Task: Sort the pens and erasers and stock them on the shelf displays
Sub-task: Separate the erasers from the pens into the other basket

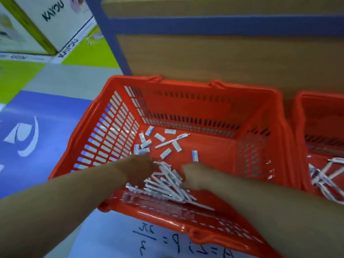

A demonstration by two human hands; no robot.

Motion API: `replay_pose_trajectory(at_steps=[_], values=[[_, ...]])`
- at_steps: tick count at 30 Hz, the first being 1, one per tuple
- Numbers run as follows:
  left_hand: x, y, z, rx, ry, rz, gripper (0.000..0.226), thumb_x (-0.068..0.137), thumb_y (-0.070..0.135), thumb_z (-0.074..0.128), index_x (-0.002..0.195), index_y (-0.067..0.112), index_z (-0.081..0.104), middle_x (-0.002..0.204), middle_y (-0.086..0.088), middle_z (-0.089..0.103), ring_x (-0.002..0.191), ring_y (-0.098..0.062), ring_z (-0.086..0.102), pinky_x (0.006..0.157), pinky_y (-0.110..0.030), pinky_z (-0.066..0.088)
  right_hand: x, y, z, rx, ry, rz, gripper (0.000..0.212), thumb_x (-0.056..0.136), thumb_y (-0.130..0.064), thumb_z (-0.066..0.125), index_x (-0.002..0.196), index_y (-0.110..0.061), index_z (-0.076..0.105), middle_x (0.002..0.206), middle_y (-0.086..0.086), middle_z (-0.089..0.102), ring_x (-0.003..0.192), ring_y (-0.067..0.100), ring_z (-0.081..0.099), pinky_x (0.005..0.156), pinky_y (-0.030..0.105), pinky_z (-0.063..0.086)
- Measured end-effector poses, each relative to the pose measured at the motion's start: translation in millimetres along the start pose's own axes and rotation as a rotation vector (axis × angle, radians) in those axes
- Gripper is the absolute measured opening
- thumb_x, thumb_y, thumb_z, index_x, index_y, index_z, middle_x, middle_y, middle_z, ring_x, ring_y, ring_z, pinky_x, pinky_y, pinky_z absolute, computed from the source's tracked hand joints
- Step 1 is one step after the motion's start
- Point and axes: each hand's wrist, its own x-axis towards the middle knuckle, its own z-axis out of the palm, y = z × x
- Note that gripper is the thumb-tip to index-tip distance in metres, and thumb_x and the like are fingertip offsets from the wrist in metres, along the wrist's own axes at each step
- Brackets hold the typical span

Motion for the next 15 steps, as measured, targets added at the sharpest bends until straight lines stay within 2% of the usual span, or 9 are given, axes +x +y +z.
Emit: replay_pose_trajectory(at_steps=[1, 2, 4, 6, 8, 12, 15], values=[[7, 1, 12, -0.058, -0.111, 0.005, 0.077, 0.056, 0.052, 0.078, 0.123, 0.019, 0.059, 0.111, -0.008, 0.065, 0.093, -0.025, 0.067, 0.067, -0.031, 0.055, 4, -8, 13, -0.007, -0.028, 0.017, 0.051, 0.086, -0.039, 0.064, 0.123, -0.007, 0.051, 0.127, 0.017, 0.057, 0.113, 0.032, 0.057, 0.087, 0.033, 0.046], [14, 5, 15, -0.116, -0.260, -0.005, 0.082, 0.067, 0.050, 0.075, 0.135, 0.015, 0.046, 0.126, -0.012, 0.055, 0.104, -0.030, 0.061, 0.078, -0.035, 0.054, 8, -12, 24, 0.023, -0.049, 0.047, 0.060, 0.083, -0.042, 0.067, 0.127, -0.008, 0.045, 0.130, 0.016, 0.056, 0.115, 0.032, 0.056, 0.089, 0.034, 0.045], [26, 11, 18, -0.211, -0.406, -0.018, 0.092, 0.074, 0.048, 0.072, 0.144, 0.010, 0.026, 0.142, -0.014, 0.036, 0.118, -0.033, 0.051, 0.089, -0.042, 0.050, 16, -15, 38, 0.068, -0.017, 0.090, 0.072, 0.076, -0.046, 0.072, 0.128, -0.011, 0.037, 0.129, 0.015, 0.054, 0.114, 0.032, 0.057, 0.089, 0.035, 0.046], [37, 14, 10, -0.183, -0.429, 0.008, 0.095, 0.071, 0.048, 0.074, 0.142, 0.005, 0.027, 0.141, -0.014, 0.036, 0.119, -0.031, 0.050, 0.086, -0.042, 0.050, 19, -16, 43, 0.029, 0.066, 0.078, 0.071, 0.072, -0.043, 0.075, 0.125, -0.013, 0.037, 0.126, 0.013, 0.054, 0.111, 0.032, 0.058, 0.086, 0.036, 0.047], [43, 15, 5, -0.196, -0.450, 0.016, 0.090, 0.073, 0.045, 0.075, 0.140, 0.004, 0.030, 0.137, -0.012, 0.041, 0.119, -0.028, 0.050, 0.085, -0.041, 0.049, 23, -13, 44, -0.019, 0.119, 0.075, 0.061, 0.076, -0.034, 0.072, 0.122, -0.014, 0.037, 0.124, 0.012, 0.056, 0.109, 0.032, 0.060, 0.084, 0.037, 0.049], [49, 5, 17, -0.372, -0.443, -0.122, 0.088, 0.071, 0.042, 0.078, 0.137, 0.009, 0.029, 0.129, -0.011, 0.052, 0.111, -0.031, 0.057, 0.084, -0.040, 0.048, 34, 8, 34, 0.025, 0.116, 0.083, 0.038, 0.092, -0.026, 0.054, 0.124, -0.013, 0.037, 0.117, 0.015, 0.062, 0.105, 0.035, 0.061, 0.078, 0.038, 0.047], [50, 0, 25, -0.418, -0.465, -0.185, 0.085, 0.077, 0.042, 0.072, 0.141, 0.010, 0.027, 0.127, -0.011, 0.056, 0.111, -0.031, 0.057, 0.085, -0.038, 0.047, 37, 26, 28, 0.093, 0.161, 0.170, 0.028, 0.095, -0.022, 0.049, 0.121, -0.012, 0.044, 0.117, 0.017, 0.062, 0.106, 0.036, 0.060, 0.077, 0.036, 0.046]])
